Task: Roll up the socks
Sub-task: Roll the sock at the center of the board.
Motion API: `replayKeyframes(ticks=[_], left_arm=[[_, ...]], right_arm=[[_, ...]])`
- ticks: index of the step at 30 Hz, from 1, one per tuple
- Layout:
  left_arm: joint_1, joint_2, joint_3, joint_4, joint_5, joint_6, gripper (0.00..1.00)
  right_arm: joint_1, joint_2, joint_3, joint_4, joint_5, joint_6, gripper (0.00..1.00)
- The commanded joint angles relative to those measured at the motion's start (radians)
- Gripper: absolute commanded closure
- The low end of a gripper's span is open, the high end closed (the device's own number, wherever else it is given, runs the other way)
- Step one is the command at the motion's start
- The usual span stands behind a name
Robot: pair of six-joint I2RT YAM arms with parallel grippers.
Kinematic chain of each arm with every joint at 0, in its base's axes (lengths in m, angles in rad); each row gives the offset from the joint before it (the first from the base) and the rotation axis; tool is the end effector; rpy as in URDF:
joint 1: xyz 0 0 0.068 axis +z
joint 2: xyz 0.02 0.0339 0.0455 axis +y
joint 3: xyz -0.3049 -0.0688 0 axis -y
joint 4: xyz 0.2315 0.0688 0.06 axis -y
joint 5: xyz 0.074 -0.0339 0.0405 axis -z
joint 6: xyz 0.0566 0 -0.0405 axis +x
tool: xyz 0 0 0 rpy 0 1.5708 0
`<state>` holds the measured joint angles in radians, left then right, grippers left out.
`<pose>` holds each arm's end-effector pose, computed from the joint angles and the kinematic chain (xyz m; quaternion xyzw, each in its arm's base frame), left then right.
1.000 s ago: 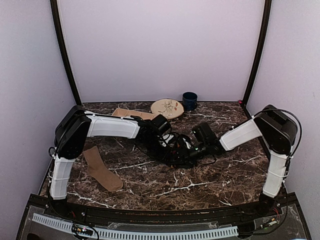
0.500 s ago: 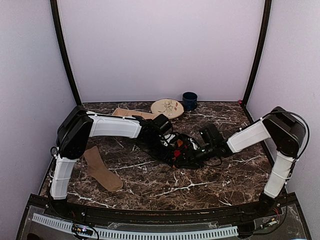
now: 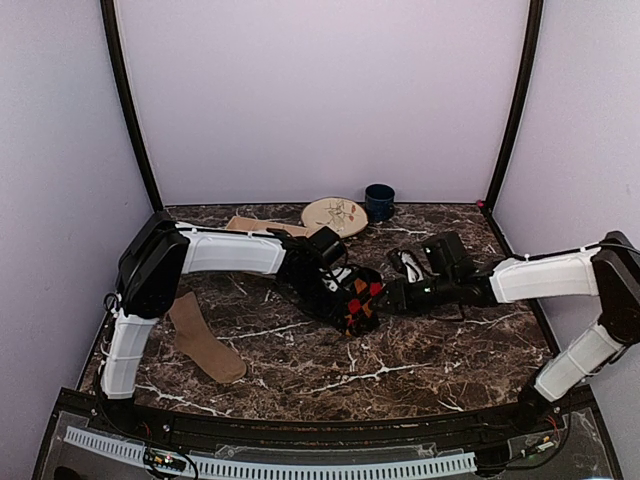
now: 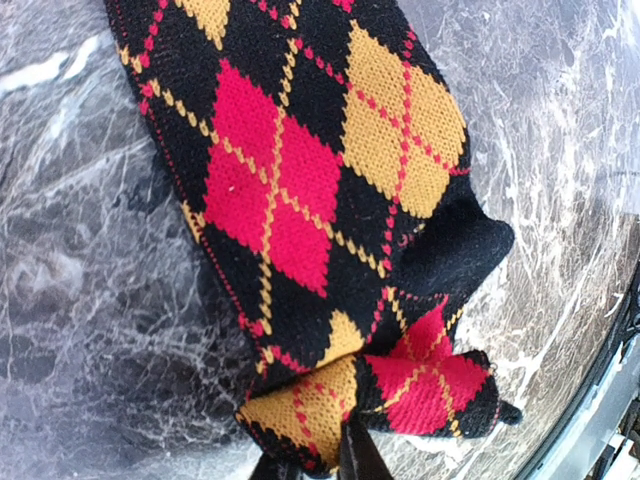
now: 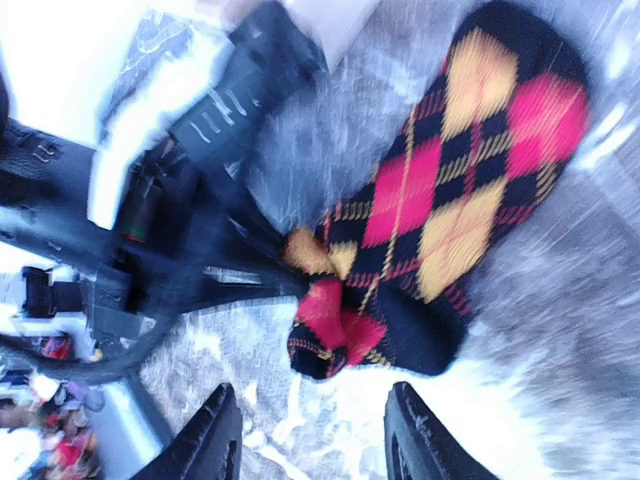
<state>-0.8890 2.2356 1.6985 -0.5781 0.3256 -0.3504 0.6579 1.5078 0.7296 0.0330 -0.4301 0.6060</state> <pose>0.2972 -0.3949 0.1720 0.2910 0.9169 -0.2580 0.0897 0.2229 0.2021 0.2129 -0.1088 0.8924 0.3892 0.2008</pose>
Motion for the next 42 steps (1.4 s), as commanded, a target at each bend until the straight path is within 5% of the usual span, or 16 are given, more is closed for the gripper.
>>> replayKeyframes(ticks=[1,9,17,42], left_arm=[[0.005,0.061,0.014,-0.097,-0.005,0.028,0.86],[0.026,0.089,0.069,-0.151,0.066,0.044,0.86],[0.044,0.122,0.124,-0.203,0.111,0.055,0.87],[0.070,0.190,0.265,-0.371,0.191,0.133,0.88]], right_arm=[[0.049,-0.114,-0.024,-0.087,0.289,-0.173,0.53],[0.321,-0.234,-0.082,-0.073,0.709,-0.350,0.54],[0.512,-0.117,-0.074,-0.021,0.918,-0.476,0.45],[0.572,0.152,0.052,0.063,1.045,-0.739,0.18]])
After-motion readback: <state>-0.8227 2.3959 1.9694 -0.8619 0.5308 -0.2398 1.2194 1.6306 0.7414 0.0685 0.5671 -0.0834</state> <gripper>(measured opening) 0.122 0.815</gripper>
